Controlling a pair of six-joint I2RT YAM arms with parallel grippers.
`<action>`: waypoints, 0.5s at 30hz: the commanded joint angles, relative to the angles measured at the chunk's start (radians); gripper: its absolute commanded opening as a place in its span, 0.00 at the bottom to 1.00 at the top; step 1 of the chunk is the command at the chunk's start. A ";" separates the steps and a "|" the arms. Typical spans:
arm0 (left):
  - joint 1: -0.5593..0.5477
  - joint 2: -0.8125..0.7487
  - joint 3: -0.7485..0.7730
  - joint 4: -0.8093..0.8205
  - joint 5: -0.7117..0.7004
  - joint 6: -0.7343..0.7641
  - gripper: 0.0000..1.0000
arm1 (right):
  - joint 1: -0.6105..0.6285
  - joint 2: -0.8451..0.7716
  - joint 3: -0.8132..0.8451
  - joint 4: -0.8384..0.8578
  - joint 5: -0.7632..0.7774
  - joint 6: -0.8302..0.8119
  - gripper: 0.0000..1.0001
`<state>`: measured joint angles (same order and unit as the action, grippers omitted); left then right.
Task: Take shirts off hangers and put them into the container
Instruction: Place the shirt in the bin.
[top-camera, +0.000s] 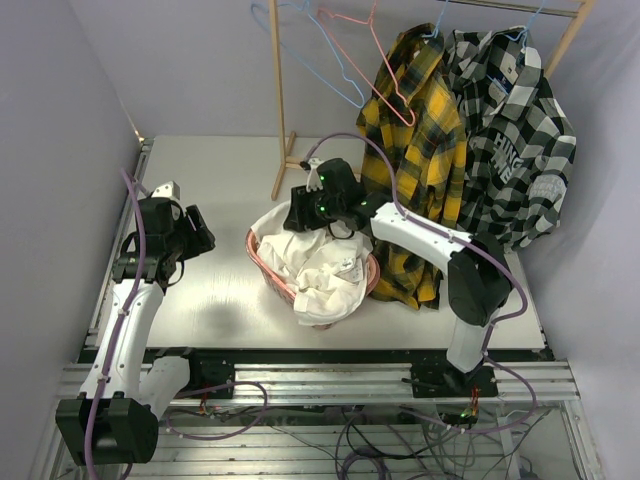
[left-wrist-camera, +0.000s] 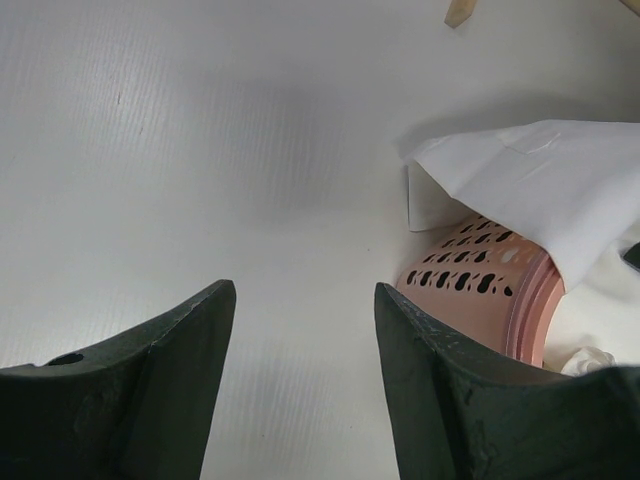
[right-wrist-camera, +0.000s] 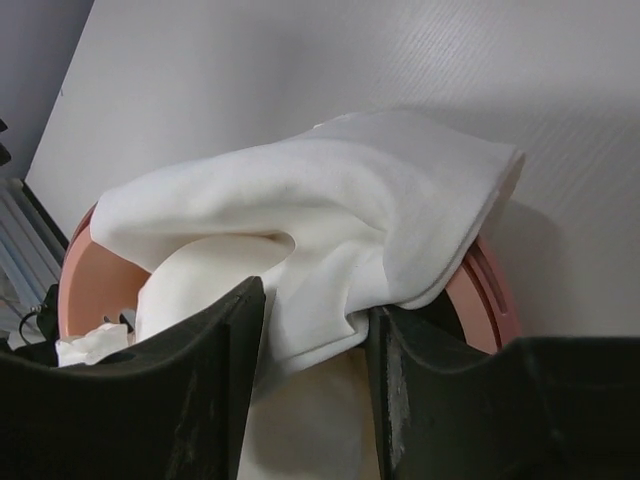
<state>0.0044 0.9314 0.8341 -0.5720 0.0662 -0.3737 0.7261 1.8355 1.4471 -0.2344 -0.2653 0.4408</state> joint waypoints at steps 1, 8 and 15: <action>-0.006 -0.007 -0.010 0.011 0.021 0.010 0.69 | -0.007 0.017 0.036 0.037 -0.018 0.000 0.37; -0.006 -0.004 -0.009 0.012 0.019 0.010 0.69 | -0.005 -0.053 0.027 0.080 0.001 -0.034 0.09; -0.006 0.001 -0.009 0.012 0.018 0.009 0.69 | -0.005 -0.178 0.022 0.128 -0.014 -0.107 0.02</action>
<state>0.0044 0.9314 0.8341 -0.5720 0.0666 -0.3737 0.7246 1.7653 1.4548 -0.1860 -0.2733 0.3901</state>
